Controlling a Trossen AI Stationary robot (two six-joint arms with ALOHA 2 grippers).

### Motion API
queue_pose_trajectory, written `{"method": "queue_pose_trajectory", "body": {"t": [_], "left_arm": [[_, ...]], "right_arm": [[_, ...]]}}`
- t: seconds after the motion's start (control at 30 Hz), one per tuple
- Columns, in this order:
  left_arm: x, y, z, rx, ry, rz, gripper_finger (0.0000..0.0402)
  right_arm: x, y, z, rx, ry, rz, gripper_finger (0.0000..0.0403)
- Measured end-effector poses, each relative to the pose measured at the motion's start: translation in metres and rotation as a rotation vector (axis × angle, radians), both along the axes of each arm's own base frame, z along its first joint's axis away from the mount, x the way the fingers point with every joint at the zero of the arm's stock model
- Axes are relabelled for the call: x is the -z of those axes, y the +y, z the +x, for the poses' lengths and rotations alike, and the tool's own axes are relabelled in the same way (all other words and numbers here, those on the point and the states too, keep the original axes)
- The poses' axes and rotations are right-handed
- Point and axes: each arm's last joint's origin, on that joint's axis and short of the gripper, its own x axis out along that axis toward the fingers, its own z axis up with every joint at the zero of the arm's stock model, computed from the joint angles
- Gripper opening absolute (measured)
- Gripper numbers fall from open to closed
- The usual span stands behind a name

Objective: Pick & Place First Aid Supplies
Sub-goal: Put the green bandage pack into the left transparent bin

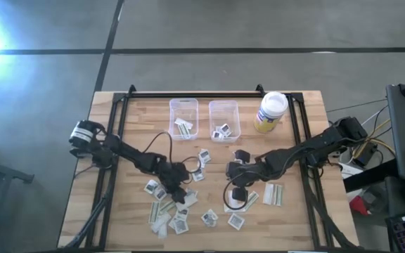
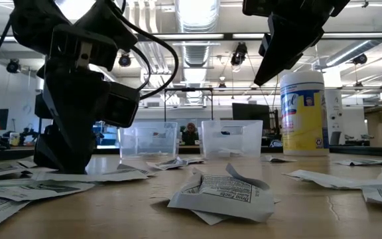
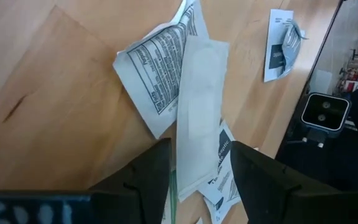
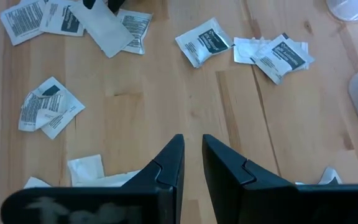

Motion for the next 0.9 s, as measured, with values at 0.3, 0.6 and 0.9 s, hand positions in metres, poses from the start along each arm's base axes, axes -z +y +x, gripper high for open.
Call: {"method": "queue_pose_trajectory", "body": {"t": [0.3, 0.6, 0.9], "left_arm": [[0.0018, -0.0061, 0.0014, 0.031, -0.021, -0.022, 0.0181], [0.0024, -0.0082, 0.0008, 0.027, -0.030, 0.001, 0.0170], [0.0038, -0.0069, 0.0007, -0.004, -0.038, 0.049, 0.0083]], "right_arm": [[-0.0001, -0.0003, 0.0003, -0.005, -0.003, -0.005, 0.0057], [-0.0035, 0.0005, 0.0018, -0.005, -0.015, -0.003, 0.0057], [-0.0035, 0.0005, 0.0018, -0.005, -0.015, -0.003, 0.0057]]}}
